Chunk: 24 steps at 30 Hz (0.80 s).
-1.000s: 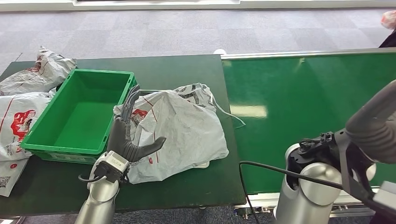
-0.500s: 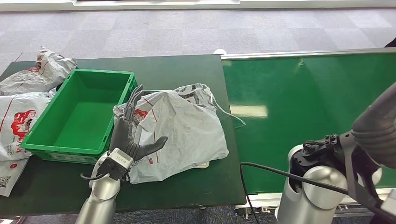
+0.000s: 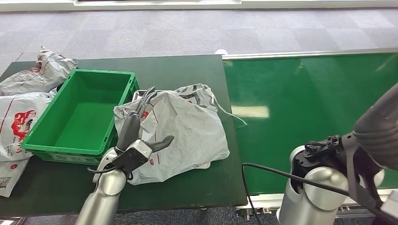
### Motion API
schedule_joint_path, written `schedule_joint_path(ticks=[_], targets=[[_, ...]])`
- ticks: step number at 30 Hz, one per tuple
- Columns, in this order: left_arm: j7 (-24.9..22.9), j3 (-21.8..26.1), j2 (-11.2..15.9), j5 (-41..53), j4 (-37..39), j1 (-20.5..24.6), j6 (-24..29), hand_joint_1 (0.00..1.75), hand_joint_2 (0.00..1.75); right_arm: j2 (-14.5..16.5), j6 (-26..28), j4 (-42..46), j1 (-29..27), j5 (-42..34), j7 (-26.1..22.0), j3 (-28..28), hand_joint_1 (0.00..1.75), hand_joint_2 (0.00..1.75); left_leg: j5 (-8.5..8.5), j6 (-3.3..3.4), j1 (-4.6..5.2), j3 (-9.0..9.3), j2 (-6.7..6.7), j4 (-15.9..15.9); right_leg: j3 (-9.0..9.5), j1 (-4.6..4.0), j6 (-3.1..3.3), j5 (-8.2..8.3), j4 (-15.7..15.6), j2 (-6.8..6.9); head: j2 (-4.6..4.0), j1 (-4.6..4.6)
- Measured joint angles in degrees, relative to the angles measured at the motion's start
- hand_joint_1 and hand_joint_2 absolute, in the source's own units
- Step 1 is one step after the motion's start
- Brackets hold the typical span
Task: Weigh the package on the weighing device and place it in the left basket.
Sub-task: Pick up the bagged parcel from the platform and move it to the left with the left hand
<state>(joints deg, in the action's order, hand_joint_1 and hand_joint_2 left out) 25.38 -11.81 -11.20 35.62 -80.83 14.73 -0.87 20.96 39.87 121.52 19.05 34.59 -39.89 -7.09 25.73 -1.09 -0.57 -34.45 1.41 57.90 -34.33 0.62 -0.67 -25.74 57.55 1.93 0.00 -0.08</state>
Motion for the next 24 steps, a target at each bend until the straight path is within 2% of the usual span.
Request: schedule_joint_path(ticks=[6,15,23,24], targets=[[-3.74,-4.51,0.48,12.62,12.9,4.84,-1.05,0.0,1.75,0.0,-0.07,-0.05,-0.23,1.56,-0.01,-0.86,0.0,1.75,-0.01,0.01,0.01,0.01,0.02,0.0,0.03,0.01,-0.01,0.04,0.0,-0.02,0.0,-0.01],[-2.14,-8.22,0.64,13.8,25.05,9.42,-2.14,0.0,1.75,0.0,-0.07,-0.36,-0.16,3.02,-0.01,-1.32,0.0,1.75,-0.01,0.01,0.01,0.0,-0.01,0.0,0.03,0.0,-0.01,0.04,0.0,0.0,0.0,-0.01],[-1.54,-9.27,0.62,13.74,30.7,12.12,-2.6,0.0,1.75,0.0,-0.07,-0.54,-0.16,3.2,0.01,-1.32,0.0,1.75,-0.01,0.01,0.01,0.0,-0.01,0.0,0.04,0.01,-0.01,0.04,0.01,0.0,0.0,-0.01],[-1.49,-9.29,0.62,13.74,31.17,12.38,-2.62,0.17,1.75,0.0,-0.07,-0.61,-0.16,3.19,0.02,-1.32,0.0,1.75,-0.01,0.01,0.01,0.0,-0.01,0.0,0.04,0.01,-0.01,0.04,0.01,0.0,0.0,-0.01]])
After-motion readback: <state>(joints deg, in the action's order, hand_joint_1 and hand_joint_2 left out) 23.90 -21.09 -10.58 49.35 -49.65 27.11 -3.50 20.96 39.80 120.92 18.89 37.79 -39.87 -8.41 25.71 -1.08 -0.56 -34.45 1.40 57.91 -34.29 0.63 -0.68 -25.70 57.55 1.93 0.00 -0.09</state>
